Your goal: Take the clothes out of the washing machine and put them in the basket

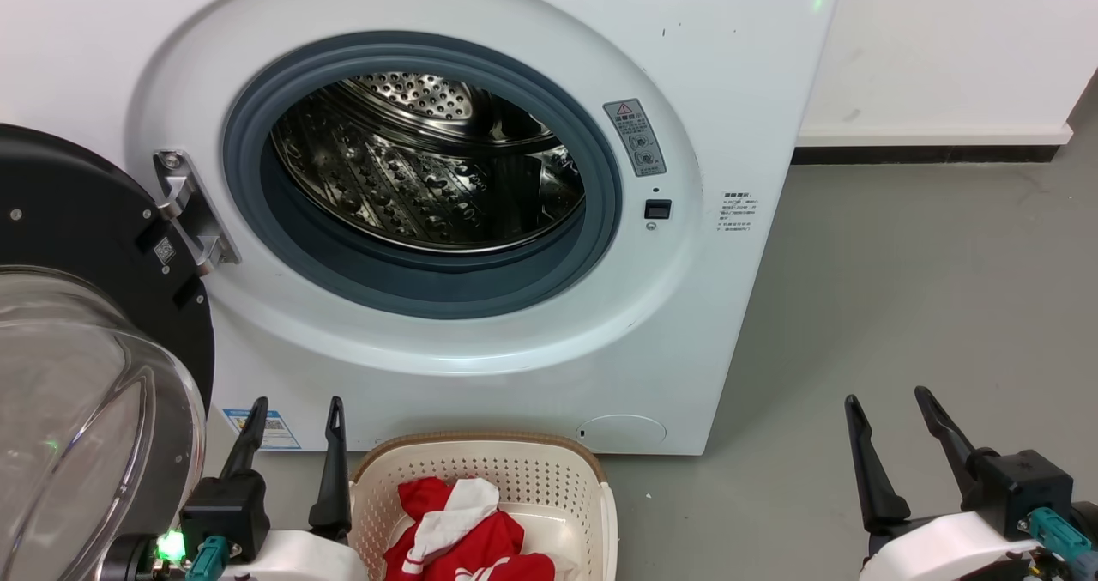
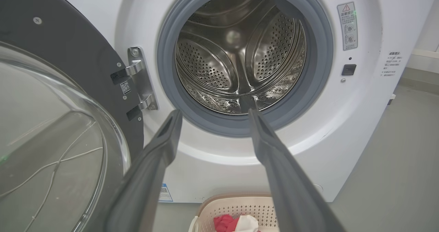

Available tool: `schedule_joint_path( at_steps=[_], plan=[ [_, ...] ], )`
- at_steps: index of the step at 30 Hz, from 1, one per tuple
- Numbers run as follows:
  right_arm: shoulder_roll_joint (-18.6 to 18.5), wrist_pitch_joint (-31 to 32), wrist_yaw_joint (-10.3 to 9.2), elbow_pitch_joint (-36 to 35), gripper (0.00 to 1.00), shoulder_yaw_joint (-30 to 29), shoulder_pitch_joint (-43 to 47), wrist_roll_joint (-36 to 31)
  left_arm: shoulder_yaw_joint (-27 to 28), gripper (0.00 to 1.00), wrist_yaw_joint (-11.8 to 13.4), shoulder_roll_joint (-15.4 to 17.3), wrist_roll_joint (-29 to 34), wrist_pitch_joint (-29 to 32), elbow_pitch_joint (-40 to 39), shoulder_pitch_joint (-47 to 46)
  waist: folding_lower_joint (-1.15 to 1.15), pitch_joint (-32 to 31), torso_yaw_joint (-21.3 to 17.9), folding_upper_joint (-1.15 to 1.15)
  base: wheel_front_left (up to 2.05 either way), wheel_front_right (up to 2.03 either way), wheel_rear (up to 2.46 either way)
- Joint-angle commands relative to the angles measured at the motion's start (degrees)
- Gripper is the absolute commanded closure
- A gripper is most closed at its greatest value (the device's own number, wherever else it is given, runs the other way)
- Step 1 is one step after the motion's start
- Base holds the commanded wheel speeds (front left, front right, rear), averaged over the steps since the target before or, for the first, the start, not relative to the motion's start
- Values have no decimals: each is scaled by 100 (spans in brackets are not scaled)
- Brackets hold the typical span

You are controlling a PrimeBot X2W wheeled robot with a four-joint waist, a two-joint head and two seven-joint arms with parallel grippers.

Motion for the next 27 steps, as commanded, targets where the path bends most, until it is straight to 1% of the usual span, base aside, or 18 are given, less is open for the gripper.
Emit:
schedule_joint_path(
  at_steps=[1, 8, 27],
  plan=[
    [-1, -4, -4, -39, 0, -7, 79, -32, -11, 0, 3, 0, -27, 34, -37, 74, 1, -24, -6, 0, 0, 0, 0],
    [-1, 13, -4, -111, 0, 21, 159, -26, -46, 0, 12, -27, -121, 144, -108, 118, 1, -71, -28, 0, 0, 0, 0],
    [-1, 26, -4, -172, 0, 50, 132, 37, -47, 0, 67, 86, -193, 228, 35, 15, 1, -56, -117, 0, 0, 0, 0]
  ],
)
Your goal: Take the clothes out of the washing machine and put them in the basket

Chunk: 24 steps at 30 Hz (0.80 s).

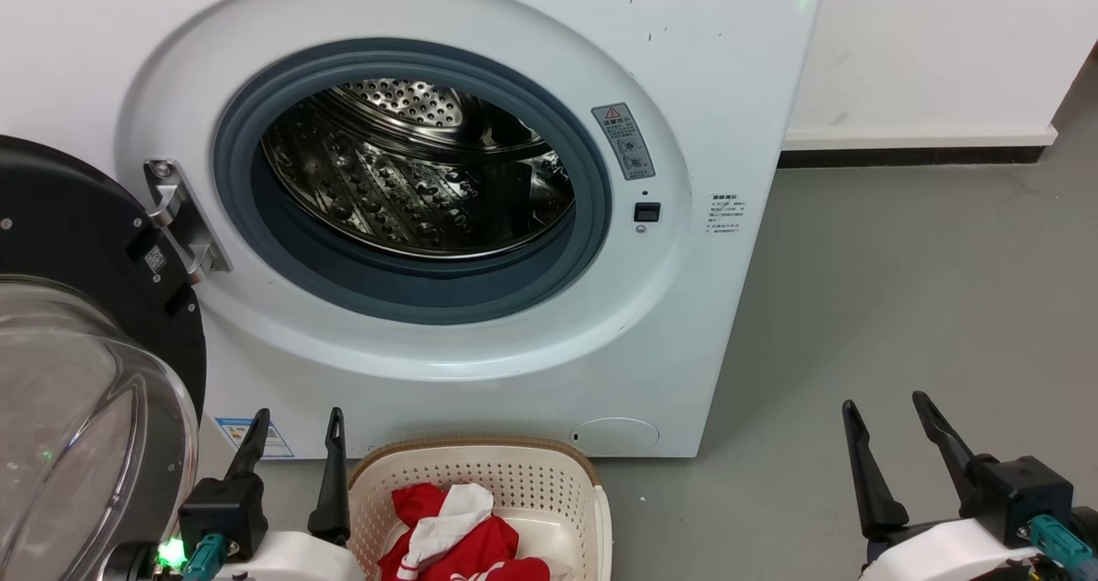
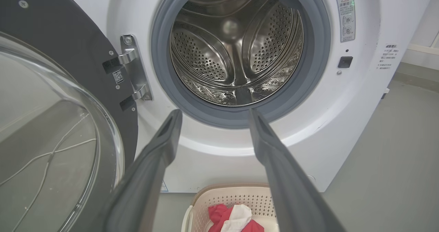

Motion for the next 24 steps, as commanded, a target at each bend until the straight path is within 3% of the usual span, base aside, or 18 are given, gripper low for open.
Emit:
schedule_joint_path(
  at_steps=[1, 5, 6, 9, 24],
  plan=[
    [-1, 0, -4, -24, 0, 3, 10, 22, -2, 0, 19, 28, 6, 1, 14, -45, 0, 0, 1, 0, 0, 0, 0],
    [-1, 3, -4, -14, 0, 16, 29, 40, -14, 0, 30, 40, -11, -1, 34, -58, 0, -1, -2, 0, 0, 0, 0],
    [1, -1, 0, 18, 100, 10, 4, 34, -10, 100, 10, 12, -8, 0, 40, 3, 0, -1, -3, 0, 0, 0, 0],
    [3, -1, 0, 185, 100, 13, 45, 47, -31, 100, 10, -53, -20, 5, 196, 98, 0, 1, -4, 0, 0, 0, 0],
    [-115, 43, -1, 552, 100, 30, -260, 2152, 145, 100, -272, -146, -1946, 134, 535, -191, 0, 27, 13, 0, 0, 0, 0]
  ],
)
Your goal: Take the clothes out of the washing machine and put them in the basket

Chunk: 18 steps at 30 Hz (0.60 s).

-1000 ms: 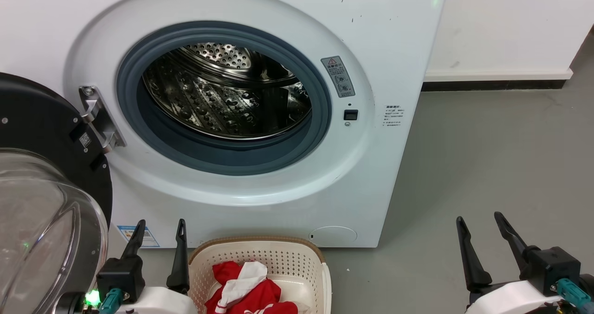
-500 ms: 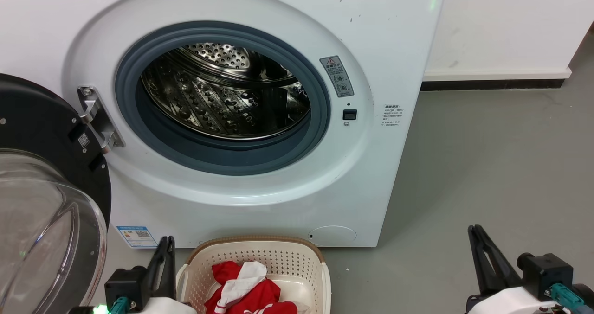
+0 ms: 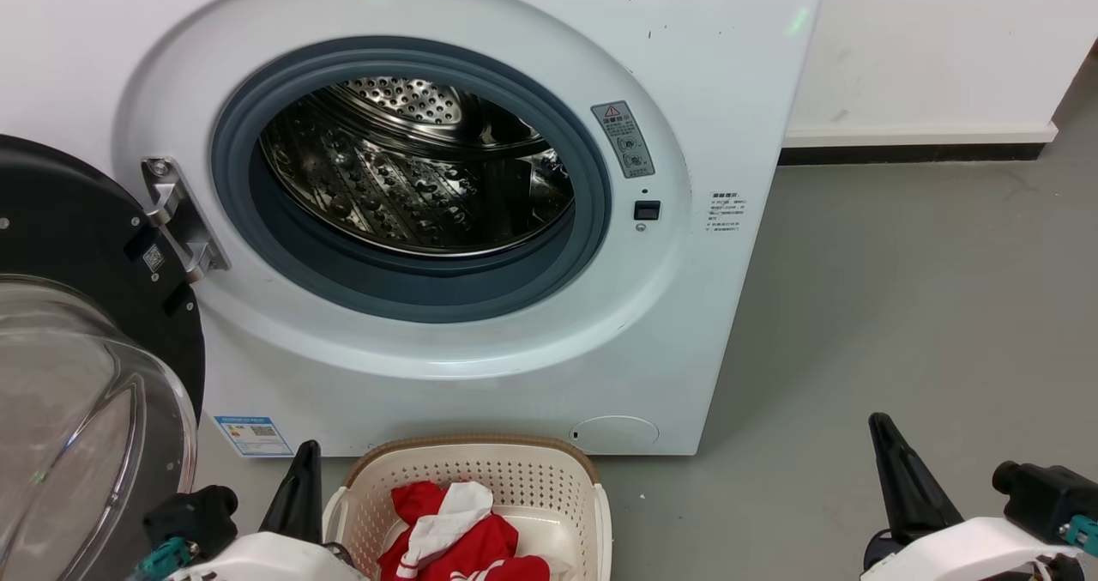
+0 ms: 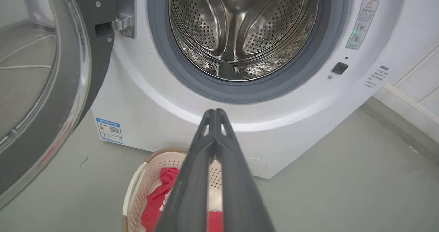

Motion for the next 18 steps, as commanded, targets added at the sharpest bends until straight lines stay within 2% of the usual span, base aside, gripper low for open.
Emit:
schedule_joint_path(
  at_steps=[1, 18],
  plan=[
    [-50, -2, -1, -37, 100, -1, -173, 226, 49, 100, -41, 11, -197, 16, -38, -171, 0, 1, 1, 0, 0, 0, 0],
    [-110, 73, -1, 277, 100, -38, -429, 1887, 216, 100, -291, -81, -1736, 142, 299, -440, 0, 27, 18, 0, 0, 0, 0]
  ],
)
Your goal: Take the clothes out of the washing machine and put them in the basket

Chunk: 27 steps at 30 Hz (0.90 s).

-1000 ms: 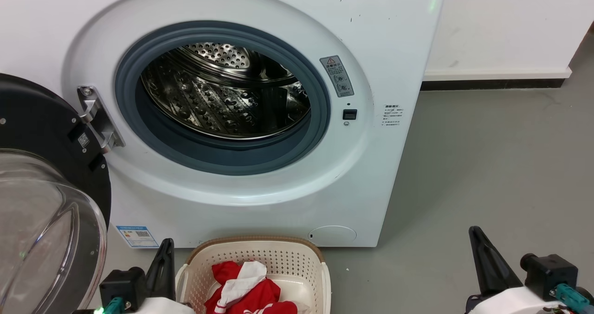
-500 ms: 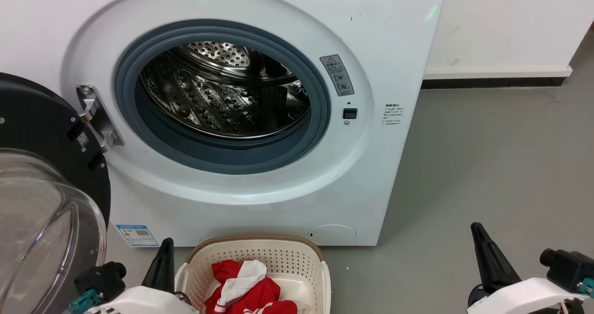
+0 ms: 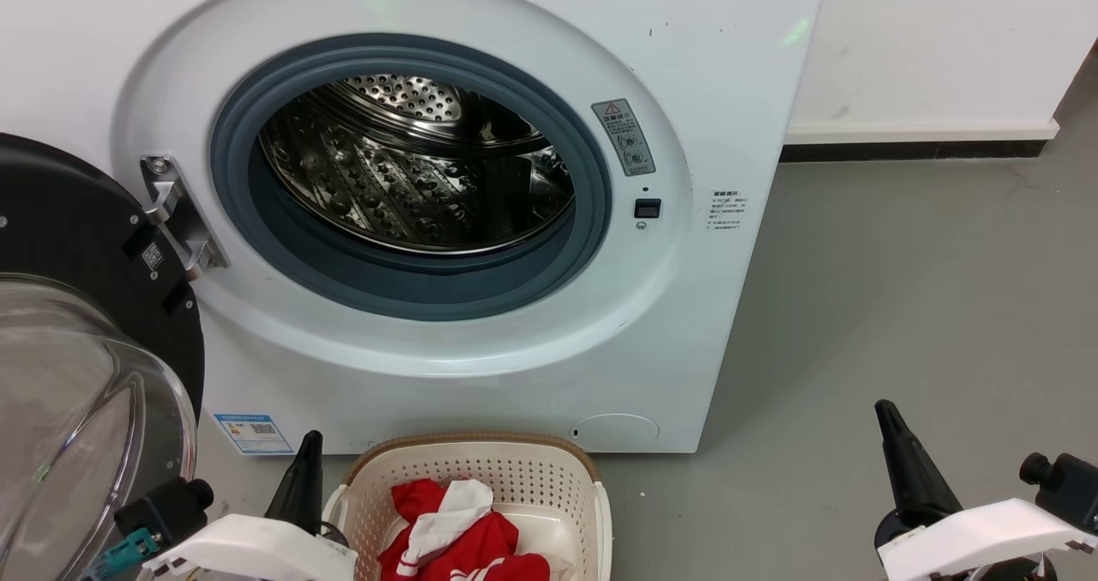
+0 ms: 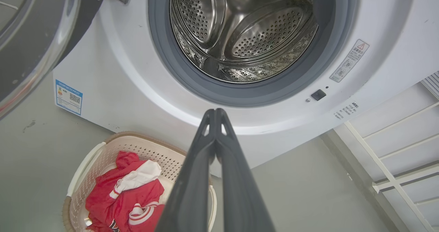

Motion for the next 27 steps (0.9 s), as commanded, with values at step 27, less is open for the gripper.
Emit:
schedule_joint_path(
  at_steps=[27],
  plan=[
    [-75, 143, -1, 350, 100, -114, -471, 2101, 285, 100, -322, -133, -1945, 197, 290, -451, 0, 40, 25, 0, 0, 0, 0]
  ],
)
